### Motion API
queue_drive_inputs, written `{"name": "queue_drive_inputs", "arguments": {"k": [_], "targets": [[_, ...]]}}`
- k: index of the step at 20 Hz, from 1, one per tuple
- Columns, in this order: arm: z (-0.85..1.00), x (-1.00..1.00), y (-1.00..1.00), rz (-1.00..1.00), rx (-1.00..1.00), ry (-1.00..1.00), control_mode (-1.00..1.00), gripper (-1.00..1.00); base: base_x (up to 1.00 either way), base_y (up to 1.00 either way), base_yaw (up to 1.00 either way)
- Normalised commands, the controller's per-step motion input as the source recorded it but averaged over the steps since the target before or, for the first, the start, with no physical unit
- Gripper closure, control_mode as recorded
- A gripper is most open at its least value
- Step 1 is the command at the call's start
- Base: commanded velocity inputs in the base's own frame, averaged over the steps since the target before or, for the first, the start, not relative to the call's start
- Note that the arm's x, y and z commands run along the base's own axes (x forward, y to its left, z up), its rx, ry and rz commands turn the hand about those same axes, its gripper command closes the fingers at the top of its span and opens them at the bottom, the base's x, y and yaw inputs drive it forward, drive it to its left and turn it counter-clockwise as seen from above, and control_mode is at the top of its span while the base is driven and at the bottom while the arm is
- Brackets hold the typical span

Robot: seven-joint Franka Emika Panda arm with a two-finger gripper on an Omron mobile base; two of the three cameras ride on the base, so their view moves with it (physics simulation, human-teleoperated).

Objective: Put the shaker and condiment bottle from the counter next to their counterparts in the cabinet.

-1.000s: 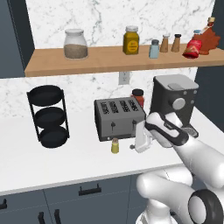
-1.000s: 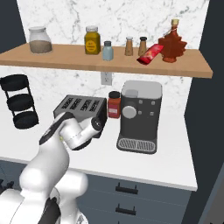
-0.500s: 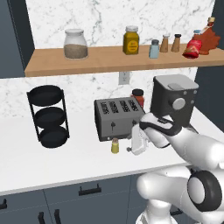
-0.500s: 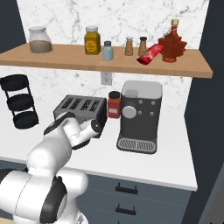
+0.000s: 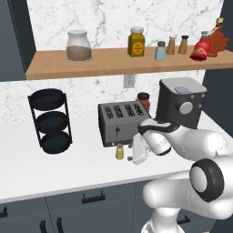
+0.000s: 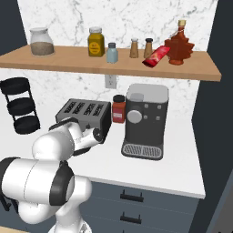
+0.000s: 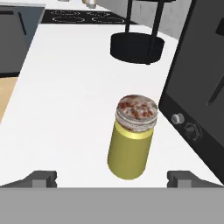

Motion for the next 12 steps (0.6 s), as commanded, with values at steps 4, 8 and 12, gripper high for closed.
{"name": "queue_drive_inputs", "arguments": {"k": [4, 8, 12], "targets": [[-0.07, 0.06, 0.01, -0.1, 0.04, 0.0, -1.0, -1.0, 0.0, 0.0, 0.0], [-0.04, 0.01, 0.03, -0.1, 0.05, 0.0, -1.0, -1.0, 0.0, 0.0, 0.0], [-0.05, 0.04, 0.14, -0.1, 0.07, 0.0, -1.0, -1.0, 0.0, 0.0, 0.0]]}}
